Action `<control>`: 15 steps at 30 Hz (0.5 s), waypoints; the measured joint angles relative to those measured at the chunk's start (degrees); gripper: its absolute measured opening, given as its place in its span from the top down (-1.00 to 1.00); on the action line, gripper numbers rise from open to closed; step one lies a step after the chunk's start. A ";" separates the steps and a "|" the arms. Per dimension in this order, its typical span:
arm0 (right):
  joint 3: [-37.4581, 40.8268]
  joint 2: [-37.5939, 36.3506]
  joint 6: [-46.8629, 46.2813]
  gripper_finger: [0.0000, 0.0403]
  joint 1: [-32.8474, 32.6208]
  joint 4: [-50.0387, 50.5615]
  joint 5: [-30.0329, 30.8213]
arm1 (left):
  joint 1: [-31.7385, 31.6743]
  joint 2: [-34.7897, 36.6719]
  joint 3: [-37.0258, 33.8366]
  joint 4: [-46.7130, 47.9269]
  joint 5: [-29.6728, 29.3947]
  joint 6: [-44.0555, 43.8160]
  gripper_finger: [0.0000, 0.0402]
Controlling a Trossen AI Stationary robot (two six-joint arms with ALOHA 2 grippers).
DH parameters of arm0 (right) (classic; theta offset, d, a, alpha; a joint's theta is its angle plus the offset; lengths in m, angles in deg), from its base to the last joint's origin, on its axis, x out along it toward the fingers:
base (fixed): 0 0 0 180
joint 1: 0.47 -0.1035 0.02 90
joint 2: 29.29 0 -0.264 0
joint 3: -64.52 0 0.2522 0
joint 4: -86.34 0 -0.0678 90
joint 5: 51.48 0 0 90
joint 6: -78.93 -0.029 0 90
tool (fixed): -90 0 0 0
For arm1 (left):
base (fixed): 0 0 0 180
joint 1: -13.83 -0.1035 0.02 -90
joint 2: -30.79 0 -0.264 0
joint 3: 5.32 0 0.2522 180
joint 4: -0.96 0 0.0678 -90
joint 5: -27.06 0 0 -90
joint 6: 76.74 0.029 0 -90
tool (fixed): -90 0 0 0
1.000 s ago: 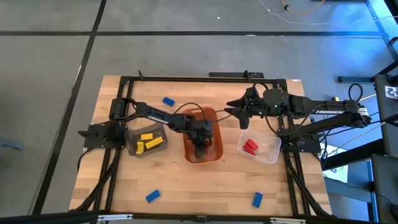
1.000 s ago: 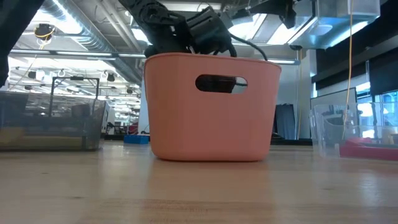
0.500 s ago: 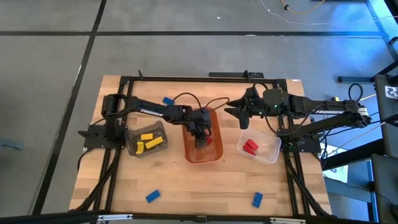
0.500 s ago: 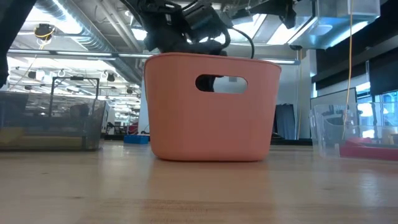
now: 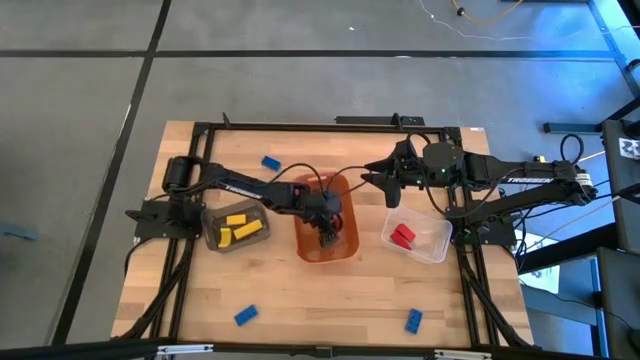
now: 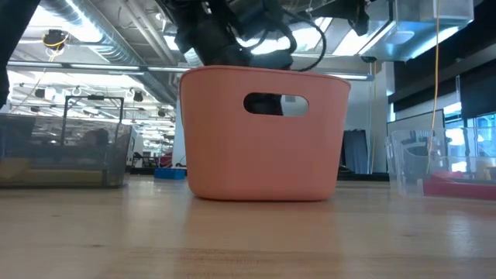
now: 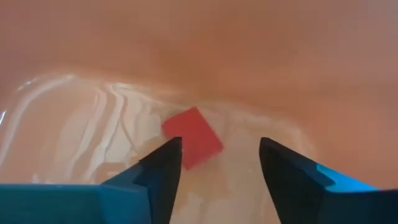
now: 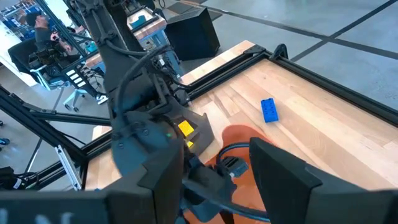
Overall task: Sort & place blocks by color
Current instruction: Put the red block into the transparent bin
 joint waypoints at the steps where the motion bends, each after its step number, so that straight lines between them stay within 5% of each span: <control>1: 0.00 0.00 0.02 0.08 0.00 0.00 0.00 | 0.32 0.00 0.00 -0.65 -1.17 -0.80 -0.07; 15: -0.07 0.00 1.31 0.08 0.04 -0.34 0.13 | 1.20 -4.83 0.02 -4.13 -8.66 -5.29 -0.14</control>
